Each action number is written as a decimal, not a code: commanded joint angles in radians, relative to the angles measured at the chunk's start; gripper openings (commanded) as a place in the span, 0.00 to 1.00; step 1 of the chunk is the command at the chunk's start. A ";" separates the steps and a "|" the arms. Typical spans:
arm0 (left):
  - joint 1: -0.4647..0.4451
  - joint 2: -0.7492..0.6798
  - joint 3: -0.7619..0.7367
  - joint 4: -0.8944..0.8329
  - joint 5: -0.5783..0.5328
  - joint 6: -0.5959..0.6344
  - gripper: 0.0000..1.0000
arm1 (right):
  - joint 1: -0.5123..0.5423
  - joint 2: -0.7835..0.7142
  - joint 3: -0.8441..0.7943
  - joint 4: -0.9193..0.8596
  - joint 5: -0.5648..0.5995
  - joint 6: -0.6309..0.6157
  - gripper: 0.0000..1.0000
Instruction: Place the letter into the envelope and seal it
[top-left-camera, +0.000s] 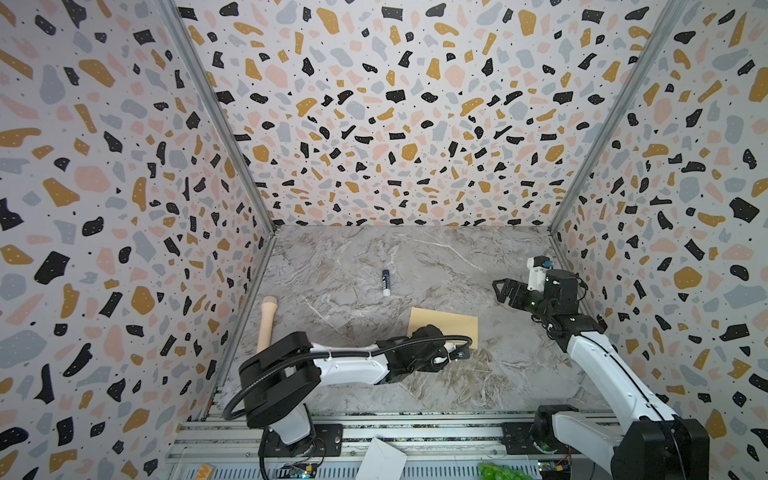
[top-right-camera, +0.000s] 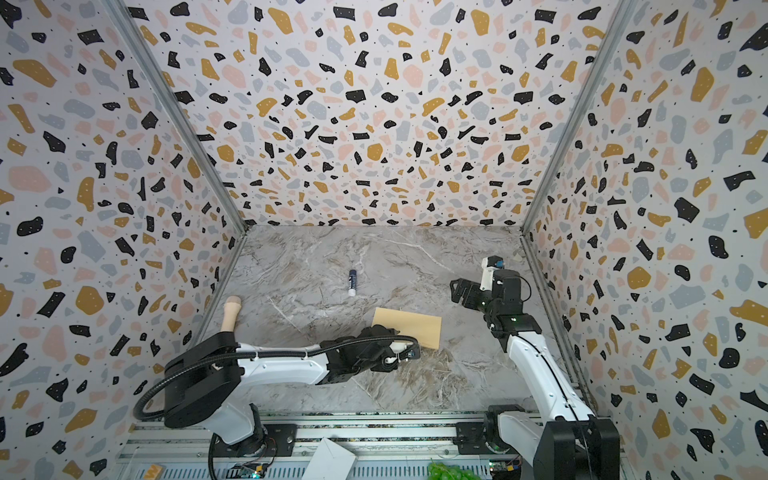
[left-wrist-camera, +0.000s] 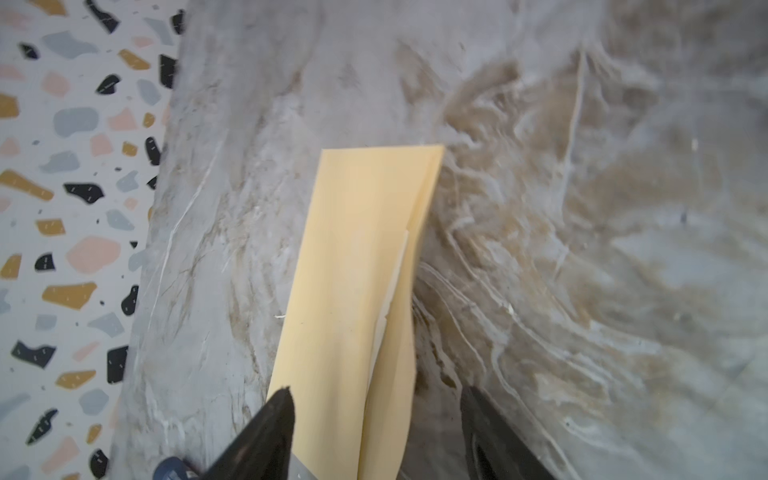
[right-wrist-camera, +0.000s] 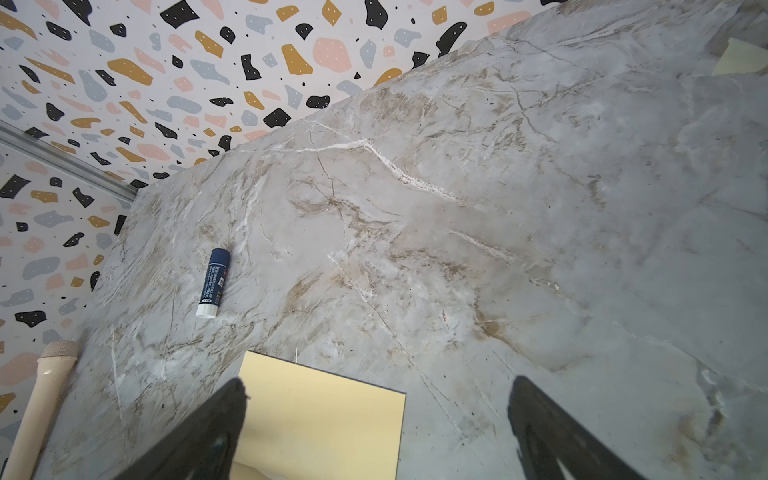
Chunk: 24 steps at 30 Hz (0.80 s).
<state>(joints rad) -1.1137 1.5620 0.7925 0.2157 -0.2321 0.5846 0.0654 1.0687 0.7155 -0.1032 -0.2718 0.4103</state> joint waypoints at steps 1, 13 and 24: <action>0.030 -0.123 0.011 0.154 -0.098 -0.180 0.86 | 0.002 -0.001 0.007 0.013 -0.013 -0.020 0.99; 0.359 -0.079 0.321 -0.230 -0.185 -0.667 0.98 | 0.038 0.018 0.030 -0.001 -0.019 -0.054 0.99; 0.502 0.253 0.520 -0.404 -0.126 -0.873 0.87 | 0.072 0.051 0.053 -0.010 -0.023 -0.069 0.99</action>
<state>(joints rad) -0.6357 1.7771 1.2778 -0.1284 -0.3805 -0.1986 0.1265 1.1210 0.7258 -0.1043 -0.2848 0.3584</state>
